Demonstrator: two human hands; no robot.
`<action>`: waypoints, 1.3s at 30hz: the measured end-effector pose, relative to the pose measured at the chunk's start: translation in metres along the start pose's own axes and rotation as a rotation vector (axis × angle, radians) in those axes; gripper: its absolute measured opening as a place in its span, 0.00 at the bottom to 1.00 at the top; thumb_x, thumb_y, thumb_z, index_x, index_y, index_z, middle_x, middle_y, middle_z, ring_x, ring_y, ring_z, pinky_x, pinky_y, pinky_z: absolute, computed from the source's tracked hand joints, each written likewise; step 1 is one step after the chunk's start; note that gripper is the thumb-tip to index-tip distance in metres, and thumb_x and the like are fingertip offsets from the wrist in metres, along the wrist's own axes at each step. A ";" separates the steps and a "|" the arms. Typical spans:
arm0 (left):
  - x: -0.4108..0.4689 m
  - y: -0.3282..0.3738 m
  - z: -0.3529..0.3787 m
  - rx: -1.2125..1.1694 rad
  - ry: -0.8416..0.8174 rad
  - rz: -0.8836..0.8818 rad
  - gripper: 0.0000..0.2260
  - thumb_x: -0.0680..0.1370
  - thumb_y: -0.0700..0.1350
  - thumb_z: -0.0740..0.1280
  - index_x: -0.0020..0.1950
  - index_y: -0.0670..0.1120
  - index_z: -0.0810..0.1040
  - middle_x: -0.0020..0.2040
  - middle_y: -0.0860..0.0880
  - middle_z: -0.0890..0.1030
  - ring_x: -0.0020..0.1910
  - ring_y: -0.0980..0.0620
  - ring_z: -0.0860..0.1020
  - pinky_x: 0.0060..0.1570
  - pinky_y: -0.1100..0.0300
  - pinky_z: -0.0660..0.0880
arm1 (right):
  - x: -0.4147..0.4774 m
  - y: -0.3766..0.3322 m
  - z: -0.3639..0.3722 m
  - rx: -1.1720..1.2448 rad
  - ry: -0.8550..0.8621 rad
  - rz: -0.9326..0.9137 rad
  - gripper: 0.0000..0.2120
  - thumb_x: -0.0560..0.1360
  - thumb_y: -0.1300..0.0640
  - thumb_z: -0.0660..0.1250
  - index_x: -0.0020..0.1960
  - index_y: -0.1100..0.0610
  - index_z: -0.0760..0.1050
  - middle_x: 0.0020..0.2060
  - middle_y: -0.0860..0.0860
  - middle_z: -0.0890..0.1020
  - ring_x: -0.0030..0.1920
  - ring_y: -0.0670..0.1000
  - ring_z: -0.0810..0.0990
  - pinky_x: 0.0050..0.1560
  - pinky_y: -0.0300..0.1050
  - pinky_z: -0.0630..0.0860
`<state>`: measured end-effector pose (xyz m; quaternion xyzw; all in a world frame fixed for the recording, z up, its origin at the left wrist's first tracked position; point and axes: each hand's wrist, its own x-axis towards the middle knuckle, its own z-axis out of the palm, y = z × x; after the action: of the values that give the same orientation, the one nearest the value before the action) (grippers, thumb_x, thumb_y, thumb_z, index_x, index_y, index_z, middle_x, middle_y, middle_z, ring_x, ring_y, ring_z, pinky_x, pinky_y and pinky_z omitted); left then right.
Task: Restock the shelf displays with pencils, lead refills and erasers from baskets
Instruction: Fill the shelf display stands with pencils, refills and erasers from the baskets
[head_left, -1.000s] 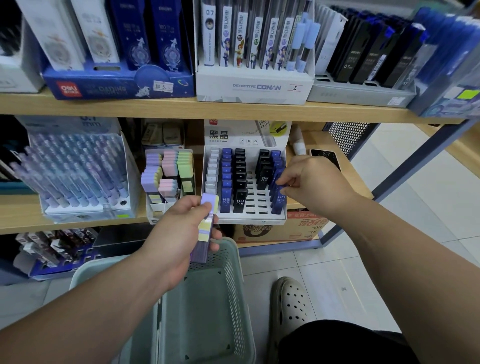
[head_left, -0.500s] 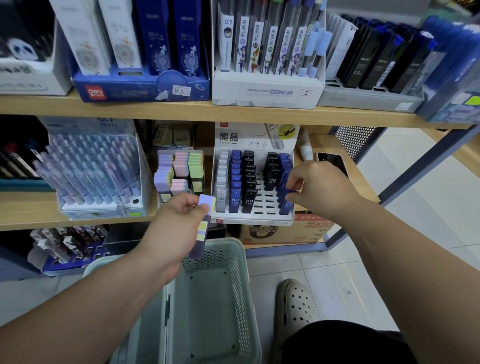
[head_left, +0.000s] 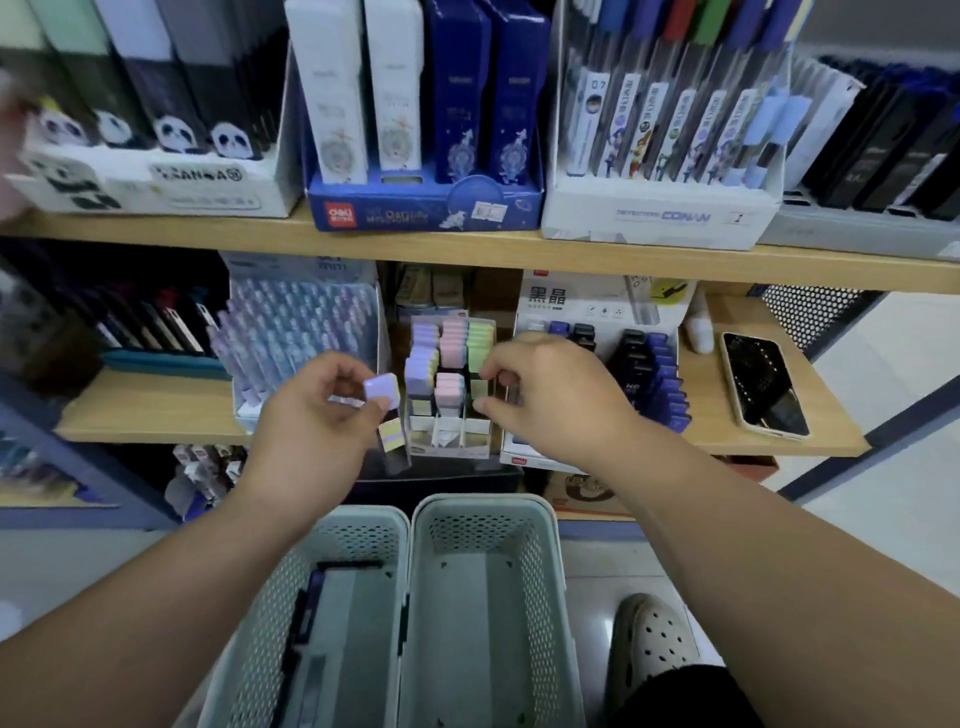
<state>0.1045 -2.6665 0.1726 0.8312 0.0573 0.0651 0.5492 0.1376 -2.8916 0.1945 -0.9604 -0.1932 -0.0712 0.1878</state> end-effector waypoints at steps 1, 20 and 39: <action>0.001 -0.001 -0.003 0.017 -0.009 0.011 0.08 0.78 0.41 0.72 0.44 0.52 0.75 0.41 0.53 0.81 0.26 0.52 0.76 0.22 0.63 0.65 | 0.004 -0.005 0.004 0.004 0.005 0.001 0.15 0.74 0.47 0.73 0.58 0.52 0.81 0.49 0.50 0.79 0.49 0.53 0.78 0.48 0.50 0.78; 0.048 0.002 0.004 0.237 -0.117 0.201 0.08 0.73 0.40 0.77 0.42 0.51 0.80 0.33 0.56 0.79 0.29 0.60 0.75 0.32 0.71 0.71 | 0.045 -0.001 0.030 -0.071 0.067 0.121 0.06 0.75 0.52 0.71 0.51 0.50 0.80 0.45 0.48 0.82 0.48 0.53 0.79 0.45 0.48 0.78; 0.054 -0.008 0.030 0.470 -0.025 0.479 0.10 0.67 0.37 0.79 0.46 0.45 0.85 0.39 0.50 0.83 0.36 0.54 0.79 0.43 0.60 0.78 | 0.042 0.004 0.028 0.034 0.046 0.119 0.04 0.75 0.56 0.71 0.48 0.49 0.83 0.40 0.45 0.84 0.43 0.51 0.82 0.45 0.49 0.80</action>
<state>0.1627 -2.6814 0.1562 0.9257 -0.1329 0.1672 0.3122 0.1795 -2.8700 0.1758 -0.9650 -0.1325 -0.0789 0.2123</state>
